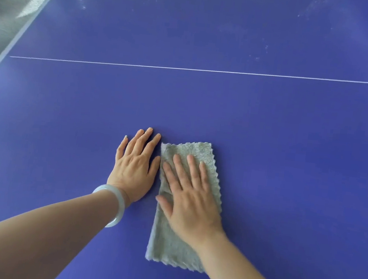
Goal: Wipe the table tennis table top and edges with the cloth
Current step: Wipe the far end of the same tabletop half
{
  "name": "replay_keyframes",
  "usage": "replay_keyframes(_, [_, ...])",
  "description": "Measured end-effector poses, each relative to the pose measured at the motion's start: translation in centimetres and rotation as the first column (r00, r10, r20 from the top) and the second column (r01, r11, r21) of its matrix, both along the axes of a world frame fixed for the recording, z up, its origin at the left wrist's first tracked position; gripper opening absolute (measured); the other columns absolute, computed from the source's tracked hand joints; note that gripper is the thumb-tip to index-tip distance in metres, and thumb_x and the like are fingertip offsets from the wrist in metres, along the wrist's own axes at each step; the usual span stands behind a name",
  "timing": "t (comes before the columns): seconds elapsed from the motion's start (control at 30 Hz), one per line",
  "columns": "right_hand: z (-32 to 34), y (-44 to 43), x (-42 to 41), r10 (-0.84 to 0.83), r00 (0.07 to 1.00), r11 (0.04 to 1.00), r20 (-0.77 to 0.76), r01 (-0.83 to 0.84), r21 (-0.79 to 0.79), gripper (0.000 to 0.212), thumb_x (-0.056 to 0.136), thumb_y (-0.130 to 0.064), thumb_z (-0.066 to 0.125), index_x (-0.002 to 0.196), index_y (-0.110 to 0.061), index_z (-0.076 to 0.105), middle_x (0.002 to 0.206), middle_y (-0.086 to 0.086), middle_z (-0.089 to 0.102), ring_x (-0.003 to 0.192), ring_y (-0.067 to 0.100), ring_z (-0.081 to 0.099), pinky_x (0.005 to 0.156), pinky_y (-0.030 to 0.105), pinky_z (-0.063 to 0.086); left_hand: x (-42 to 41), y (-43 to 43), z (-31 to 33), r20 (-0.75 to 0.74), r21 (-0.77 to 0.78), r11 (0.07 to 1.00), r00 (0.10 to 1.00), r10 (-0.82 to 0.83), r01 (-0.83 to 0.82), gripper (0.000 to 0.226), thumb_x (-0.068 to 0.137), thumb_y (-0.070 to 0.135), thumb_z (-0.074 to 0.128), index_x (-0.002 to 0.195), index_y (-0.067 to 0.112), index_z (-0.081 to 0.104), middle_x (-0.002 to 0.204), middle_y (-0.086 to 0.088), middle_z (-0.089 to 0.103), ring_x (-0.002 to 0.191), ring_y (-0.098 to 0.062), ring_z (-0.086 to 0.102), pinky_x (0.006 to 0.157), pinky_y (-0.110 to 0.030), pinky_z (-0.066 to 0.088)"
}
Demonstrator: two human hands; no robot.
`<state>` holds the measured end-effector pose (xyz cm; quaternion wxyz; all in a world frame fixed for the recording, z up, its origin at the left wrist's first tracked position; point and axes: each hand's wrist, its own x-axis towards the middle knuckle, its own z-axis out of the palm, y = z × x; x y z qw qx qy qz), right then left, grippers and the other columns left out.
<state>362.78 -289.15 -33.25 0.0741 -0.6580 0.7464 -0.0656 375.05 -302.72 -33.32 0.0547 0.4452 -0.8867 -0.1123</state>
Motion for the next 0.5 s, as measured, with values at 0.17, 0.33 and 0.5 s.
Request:
replay_keyframes(0.17, [-0.2,3.7,-12.2,-0.322,0.943,0.947,-0.086,0.322,-0.009,0.071,0.097,-0.057,0.022,0.156,-0.018,0.034,0.164,0.006,0.025,0.153,0.032,0.018,0.123,0.051,0.014,0.1,0.1,-0.3,-0.024,-0.004,1.0,1.0,0.013,-0.014,0.054,0.103,0.04,0.028,0.155,0.027,0.026,0.164,0.005,0.017,0.152,-0.015,0.007,0.124,-0.041,-0.001])
replay_keyframes(0.33, [0.1,3.8,-13.5,-0.71,0.697,0.695,-0.099,0.716,0.06,0.069,0.102,-0.052,0.02,0.161,-0.017,0.012,0.168,0.009,0.008,0.154,0.036,0.003,0.123,0.054,0.005,-0.1,0.1,-0.3,-0.028,-0.017,1.0,0.999,0.017,-0.018,0.055,0.102,0.039,0.032,0.154,0.026,0.028,0.164,0.004,0.019,0.152,-0.016,0.01,0.124,-0.042,0.0])
replay_keyframes(0.5, [0.1,3.5,0.6,-0.233,0.972,0.972,-0.034,0.233,-0.019,0.066,0.101,-0.05,0.03,0.158,-0.015,0.027,0.166,0.01,0.018,0.153,0.037,0.01,0.122,0.057,0.012,-0.1,-0.1,-0.3,-0.032,-0.015,1.0,0.999,0.017,-0.018,0.054,0.103,0.039,0.034,0.155,0.026,0.027,0.164,0.004,0.018,0.152,-0.016,0.009,0.124,-0.041,0.0])
